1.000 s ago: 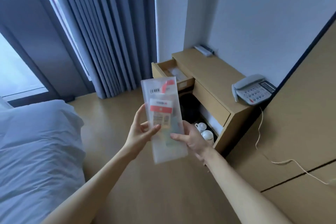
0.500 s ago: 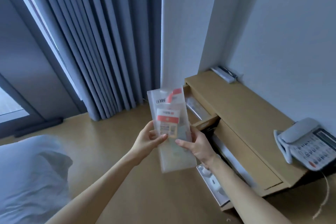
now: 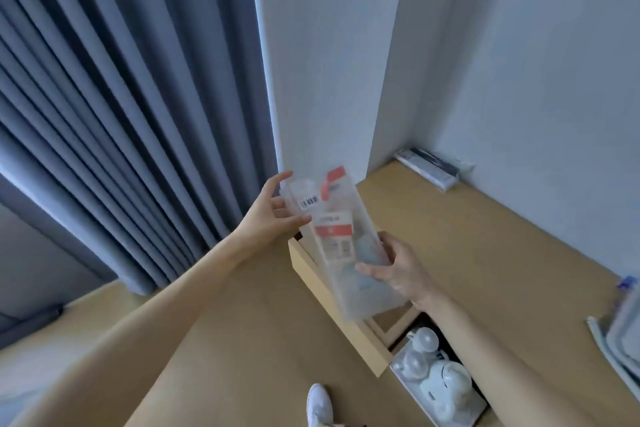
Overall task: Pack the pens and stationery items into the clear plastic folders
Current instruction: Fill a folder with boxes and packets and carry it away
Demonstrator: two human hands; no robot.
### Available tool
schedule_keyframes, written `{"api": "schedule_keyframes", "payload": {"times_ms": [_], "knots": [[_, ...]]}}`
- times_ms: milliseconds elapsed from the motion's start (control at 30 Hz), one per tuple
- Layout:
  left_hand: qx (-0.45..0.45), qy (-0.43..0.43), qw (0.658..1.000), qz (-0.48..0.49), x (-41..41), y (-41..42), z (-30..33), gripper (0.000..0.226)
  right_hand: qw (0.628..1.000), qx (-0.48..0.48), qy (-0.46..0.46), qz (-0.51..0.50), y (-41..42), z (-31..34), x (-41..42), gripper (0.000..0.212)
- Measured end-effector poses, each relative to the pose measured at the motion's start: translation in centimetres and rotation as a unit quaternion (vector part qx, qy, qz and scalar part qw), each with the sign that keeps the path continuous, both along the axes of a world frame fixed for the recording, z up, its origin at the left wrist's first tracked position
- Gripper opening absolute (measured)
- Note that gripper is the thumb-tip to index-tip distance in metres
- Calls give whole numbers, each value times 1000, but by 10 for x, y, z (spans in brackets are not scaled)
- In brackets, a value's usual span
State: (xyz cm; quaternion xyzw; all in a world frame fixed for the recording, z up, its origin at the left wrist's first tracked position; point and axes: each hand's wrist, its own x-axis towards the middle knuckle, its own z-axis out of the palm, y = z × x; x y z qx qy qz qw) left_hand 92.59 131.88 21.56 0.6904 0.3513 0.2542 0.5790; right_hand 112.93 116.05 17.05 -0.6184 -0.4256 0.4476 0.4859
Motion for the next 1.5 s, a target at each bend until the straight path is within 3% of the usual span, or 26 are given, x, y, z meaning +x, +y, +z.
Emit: {"api": "schedule_keyframes", "payload": {"times_ms": [200, 400, 467, 567, 600, 667, 867, 967, 1067, 1200, 1333, 1500], "knots": [[181, 138, 960, -162, 42, 115, 35, 84, 997, 15, -61, -40, 71, 14, 41, 51], [312, 163, 891, -288, 89, 178, 50, 92, 983, -26, -165, -81, 95, 16, 61, 32], [432, 169, 819, -337, 109, 189, 49, 93, 972, -36, -206, -109, 95, 15, 60, 26], [647, 139, 658, -360, 137, 194, 38, 100, 946, -59, -280, -150, 95, 15, 51, 29], [687, 129, 612, -370, 144, 189, 33, 103, 936, -72, -306, -159, 95, 15, 46, 32], [711, 121, 561, -407, 155, 173, 23, 102, 910, -102, -359, -178, 98, 16, 34, 37], [670, 172, 549, -469, 155, 146, -29, 73, 825, -208, -482, -206, 86, 3, -11, 39], [655, 170, 539, -502, 143, 135, -53, 58, 784, -203, -542, -224, 73, -11, -36, 43], [630, 117, 560, -526, 135, 128, -72, 52, 757, -204, -569, -250, 63, -22, -56, 59], [629, 15, 595, -500, 127, 127, -95, 67, 743, -199, -583, -264, 48, -38, -67, 69], [623, -16, 617, -480, 117, 121, -107, 72, 706, -176, -623, -287, 44, -58, -67, 59], [602, 15, 642, -474, 111, 116, -134, 70, 667, -126, -668, -305, 44, -86, -59, 31]]}}
